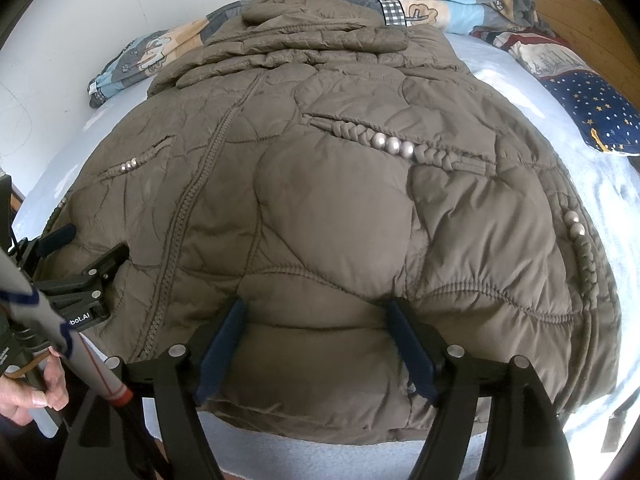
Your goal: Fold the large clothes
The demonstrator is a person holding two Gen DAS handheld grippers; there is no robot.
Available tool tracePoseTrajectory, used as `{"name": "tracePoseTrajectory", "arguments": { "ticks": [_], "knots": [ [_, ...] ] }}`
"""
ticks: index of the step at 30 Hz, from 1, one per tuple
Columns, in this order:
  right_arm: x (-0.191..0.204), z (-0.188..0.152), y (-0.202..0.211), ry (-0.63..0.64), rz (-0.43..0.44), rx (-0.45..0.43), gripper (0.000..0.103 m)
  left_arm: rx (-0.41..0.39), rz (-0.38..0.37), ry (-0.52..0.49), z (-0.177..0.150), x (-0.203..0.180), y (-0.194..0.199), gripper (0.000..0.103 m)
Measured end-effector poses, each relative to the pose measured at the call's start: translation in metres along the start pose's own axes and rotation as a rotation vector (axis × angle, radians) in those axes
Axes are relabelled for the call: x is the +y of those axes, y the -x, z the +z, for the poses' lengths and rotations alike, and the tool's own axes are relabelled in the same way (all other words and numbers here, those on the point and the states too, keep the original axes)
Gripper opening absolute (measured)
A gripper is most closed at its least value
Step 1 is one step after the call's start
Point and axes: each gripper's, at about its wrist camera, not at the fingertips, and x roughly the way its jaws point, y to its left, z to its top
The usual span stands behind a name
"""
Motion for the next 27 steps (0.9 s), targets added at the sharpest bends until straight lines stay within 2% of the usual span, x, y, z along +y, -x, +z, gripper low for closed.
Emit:
{"name": "tracePoseTrajectory", "arguments": {
  "ticks": [4, 8, 12, 15, 22, 27],
  "knots": [
    [-0.001, 0.000, 0.004, 0.000, 0.007, 0.001, 0.080, 0.013, -0.018, 0.004, 0.006, 0.005, 0.006, 0.099],
    [-0.011, 0.002, 0.019, -0.056, 0.037, -0.025, 0.080, 0.014, -0.031, 0.046, 0.011, 0.023, 0.018, 0.099],
    [-0.035, 0.004, 0.039, -0.140, 0.022, -0.078, 0.080, -0.047, 0.003, 0.083, 0.017, 0.045, 0.043, 0.099],
    [-0.061, 0.005, 0.058, -0.222, 0.000, -0.123, 0.080, -0.052, 0.040, 0.131, 0.020, 0.071, 0.049, 0.099],
    [-0.130, -0.004, 0.097, -0.426, -0.132, -0.222, 0.081, 0.053, 0.068, 0.312, 0.011, 0.128, 0.023, 0.099],
    [-0.176, -0.023, 0.092, -0.621, -0.093, -0.191, 0.081, 0.130, -0.016, 0.468, 0.006, 0.159, -0.001, 0.099]
  ]
}}
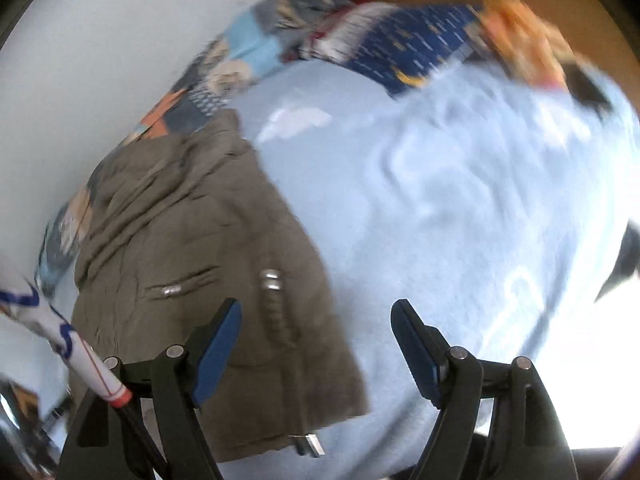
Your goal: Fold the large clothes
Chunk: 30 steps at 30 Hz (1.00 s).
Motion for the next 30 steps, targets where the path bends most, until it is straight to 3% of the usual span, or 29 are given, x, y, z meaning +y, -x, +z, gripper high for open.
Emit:
{"name": "tracePoseTrajectory", "arguments": {
  "ticks": [8, 12, 13, 14, 17, 24, 27, 28, 29, 30],
  "knots": [
    [-0.017, -0.013, -0.026, -0.123, 0.145, 0.136, 0.081, 0.113, -0.164, 0.253, 0.001, 0.046, -0.027, 0.098],
    [-0.010, -0.025, -0.040, -0.147, 0.193, 0.195, 0.079, 0.115, -0.217, 0.284, -0.001, 0.053, -0.028, 0.098],
    [-0.006, -0.029, -0.043, -0.138, 0.205, 0.207, 0.072, 0.120, -0.229, 0.286, -0.002, 0.053, -0.027, 0.098],
    [-0.002, -0.030, -0.045, -0.127, 0.211, 0.212, 0.065, 0.125, -0.239, 0.287, -0.004, 0.052, -0.028, 0.097],
    [0.015, -0.035, -0.042, -0.061, 0.222, 0.207, 0.059, 0.133, -0.238, 0.245, -0.016, 0.039, -0.024, 0.094],
    [0.029, -0.041, -0.047, 0.018, 0.168, 0.202, 0.060, 0.105, -0.198, 0.137, -0.041, 0.002, -0.014, 0.094],
    [0.028, -0.041, -0.051, 0.014, 0.160, 0.202, 0.062, 0.074, -0.166, 0.113, -0.044, -0.007, -0.012, 0.083],
    [0.029, -0.041, -0.051, 0.014, 0.158, 0.200, 0.062, 0.059, -0.152, 0.093, -0.046, -0.011, -0.010, 0.073],
    [0.029, -0.040, -0.052, 0.016, 0.158, 0.198, 0.056, 0.039, -0.144, 0.065, -0.046, -0.016, -0.007, 0.062],
    [0.031, -0.040, -0.051, 0.031, 0.160, 0.184, 0.048, 0.018, -0.132, 0.034, -0.047, -0.021, -0.004, 0.059]
  ]
}}
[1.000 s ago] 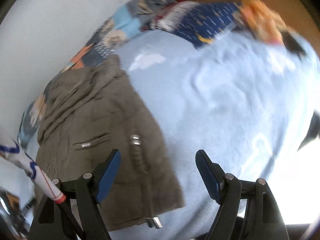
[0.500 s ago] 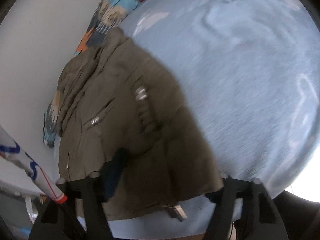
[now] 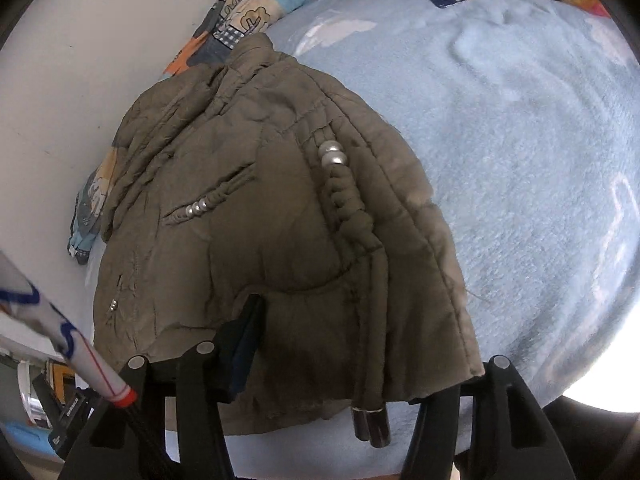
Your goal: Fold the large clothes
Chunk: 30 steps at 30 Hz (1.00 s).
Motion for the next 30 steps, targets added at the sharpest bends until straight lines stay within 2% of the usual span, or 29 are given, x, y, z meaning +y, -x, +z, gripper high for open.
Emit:
{"name": "tracePoseTrajectory", "arguments": {
  "ticks": [1, 3, 7, 13, 30],
  "knots": [
    [0.003, 0.000, 0.002, 0.019, -0.002, -0.015, 0.037, -0.023, 0.027, -0.037, -0.001, -0.008, 0.001, 0.057],
    [0.016, 0.000, 0.003, 0.080, -0.034, -0.043, 0.033, -0.056, 0.069, -0.091, -0.003, -0.017, 0.001, 0.056],
    [0.031, -0.005, -0.005, 0.182, -0.128, -0.050, 0.033, -0.084, 0.137, -0.165, -0.008, -0.029, -0.003, 0.056],
    [0.030, -0.007, -0.009, 0.200, -0.153, -0.041, 0.034, -0.116, 0.208, -0.247, -0.011, -0.042, -0.006, 0.056],
    [0.030, -0.007, -0.012, 0.213, -0.164, -0.037, 0.038, -0.134, 0.249, -0.296, -0.015, -0.046, -0.005, 0.057]
  ]
}}
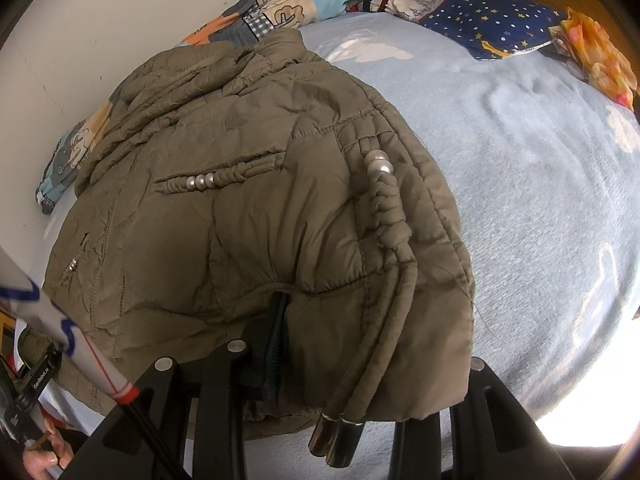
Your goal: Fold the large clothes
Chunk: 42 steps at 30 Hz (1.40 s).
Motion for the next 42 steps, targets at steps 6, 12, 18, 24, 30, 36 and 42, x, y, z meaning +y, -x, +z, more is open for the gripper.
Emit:
{"name": "tracePoseTrajectory", "arguments": {
  "ticks": [6, 12, 18, 24, 30, 36, 42],
  "knots": [
    [0.0014, 0.0002, -0.0017, 0.000, -0.003, 0.001, 0.039, -0.003, 0.007, -0.008, -0.0004, -0.0015, 0.0008, 0.057],
    [0.0008, 0.0004, -0.0013, 0.001, -0.003, 0.001, 0.040, -0.005, 0.009, -0.012, -0.0009, -0.0022, 0.0012, 0.057],
    [0.0002, 0.0008, -0.0014, 0.002, -0.003, 0.002, 0.040, -0.006, 0.012, -0.015, -0.0012, -0.0018, 0.0013, 0.057],
    [0.0012, 0.0000, -0.0022, -0.001, -0.003, 0.003, 0.040, -0.006, 0.013, -0.015, -0.0014, -0.0019, 0.0013, 0.057],
    [0.0008, 0.0003, -0.0020, 0.001, -0.003, 0.003, 0.041, -0.007, 0.015, -0.017, -0.0013, -0.0034, 0.0017, 0.057],
    [0.0001, 0.0001, -0.0018, 0.014, -0.008, -0.002, 0.039, -0.007, 0.016, -0.016, -0.0011, -0.0036, 0.0017, 0.057],
    [-0.0006, -0.0007, 0.0026, 0.022, -0.006, -0.013, 0.036, -0.012, 0.015, -0.021, -0.0012, -0.0023, 0.0030, 0.057]
  ]
}}
